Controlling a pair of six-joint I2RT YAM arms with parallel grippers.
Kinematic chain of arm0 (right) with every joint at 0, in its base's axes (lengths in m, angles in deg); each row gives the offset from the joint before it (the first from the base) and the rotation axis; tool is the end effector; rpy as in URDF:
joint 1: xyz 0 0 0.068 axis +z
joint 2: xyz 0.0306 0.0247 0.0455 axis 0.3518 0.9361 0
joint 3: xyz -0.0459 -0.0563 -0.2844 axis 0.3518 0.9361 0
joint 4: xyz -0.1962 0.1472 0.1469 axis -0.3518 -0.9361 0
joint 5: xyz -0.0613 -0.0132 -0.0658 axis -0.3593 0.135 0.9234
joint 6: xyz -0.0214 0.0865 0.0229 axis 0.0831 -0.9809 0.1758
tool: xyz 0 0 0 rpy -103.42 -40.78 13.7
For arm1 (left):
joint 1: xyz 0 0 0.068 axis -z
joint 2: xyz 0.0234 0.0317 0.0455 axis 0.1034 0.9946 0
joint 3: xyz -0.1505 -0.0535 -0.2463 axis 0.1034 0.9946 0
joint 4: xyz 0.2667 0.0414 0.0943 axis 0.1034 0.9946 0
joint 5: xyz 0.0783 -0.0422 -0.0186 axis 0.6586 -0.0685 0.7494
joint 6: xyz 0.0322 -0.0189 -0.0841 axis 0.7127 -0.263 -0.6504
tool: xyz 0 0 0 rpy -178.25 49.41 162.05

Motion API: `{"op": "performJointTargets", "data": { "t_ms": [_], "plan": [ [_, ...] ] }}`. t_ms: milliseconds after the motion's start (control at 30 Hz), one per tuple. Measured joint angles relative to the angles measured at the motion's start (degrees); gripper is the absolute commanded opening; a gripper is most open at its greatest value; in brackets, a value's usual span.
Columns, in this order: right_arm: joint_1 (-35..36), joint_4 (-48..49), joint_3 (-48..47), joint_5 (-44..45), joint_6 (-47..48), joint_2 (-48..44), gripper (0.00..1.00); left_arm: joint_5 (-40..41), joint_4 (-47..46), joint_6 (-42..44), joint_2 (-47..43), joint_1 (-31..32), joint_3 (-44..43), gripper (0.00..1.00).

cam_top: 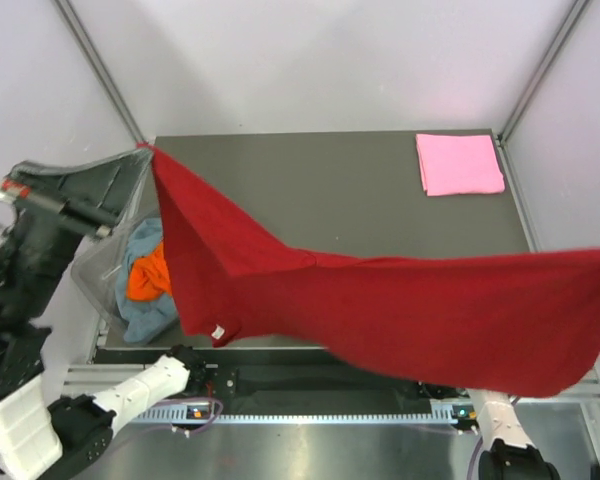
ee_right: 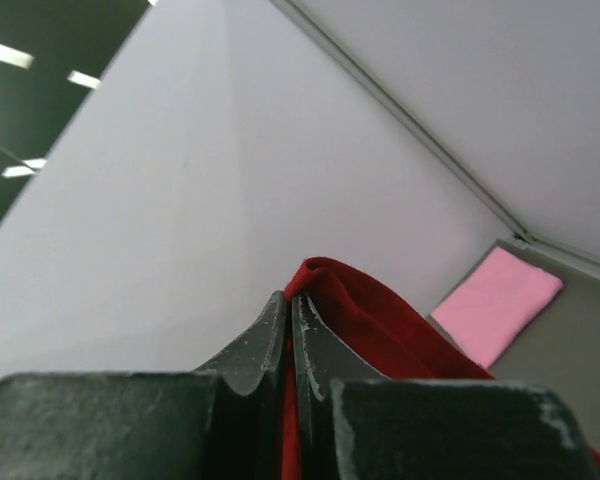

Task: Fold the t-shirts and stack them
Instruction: Flatten the tshirt out

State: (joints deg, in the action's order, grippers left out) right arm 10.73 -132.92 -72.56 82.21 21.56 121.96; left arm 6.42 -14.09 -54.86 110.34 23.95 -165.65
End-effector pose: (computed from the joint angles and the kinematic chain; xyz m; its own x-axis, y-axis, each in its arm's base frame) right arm -0.1114 -0.0087 0.6106 0.5762 0.6014 -0.5534 0.0693 0.6387 0.7663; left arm 0.0387 -0.0295 0.6758 -0.1286 -0.7662 -0.6296 0.6762 0.3967 -0.6208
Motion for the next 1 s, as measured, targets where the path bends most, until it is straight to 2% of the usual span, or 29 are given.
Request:
{"op": "performJointTargets", "data": {
  "t_ms": [167,267,333,500,600,800,900,1000],
  "plan": [
    [0.0,6.6,16.0,-1.0,3.6,4.4,0.0,5.1,-2.8,5.2,5.5,0.0,5.8,0.0],
    [0.0,13.1,28.6,-1.2,6.0,9.9,0.0,9.2,-3.4,8.7,14.2,0.0,8.6,0.0],
    [0.0,16.6,33.2,-2.2,7.4,15.2,0.0,11.6,-4.5,11.1,21.5,-0.1,8.2,0.0],
    [0.1,23.4,35.1,-5.5,10.4,29.4,0.0,17.0,-4.1,15.6,41.6,-1.0,1.8,0.0],
    [0.1,24.6,33.2,-6.4,12.3,33.3,0.0,20.6,-2.6,17.7,48.4,-2.1,-4.0,0.0],
    [0.1,24.6,24.1,-6.2,15.5,33.9,0.0,22.7,-3.3,18.8,46.0,-2.8,-8.4,0.0],
    [0.1,24.5,21.1,-5.1,16.5,30.9,0.0,20.7,-4.1,17.6,40.4,-2.7,-8.3,0.0],
    [0.1,23.3,19.4,-3.1,16.7,26.4,0.0,18.4,-7.6,15.3,31.7,-2.2,-3.6,0.0]
  ]
}}
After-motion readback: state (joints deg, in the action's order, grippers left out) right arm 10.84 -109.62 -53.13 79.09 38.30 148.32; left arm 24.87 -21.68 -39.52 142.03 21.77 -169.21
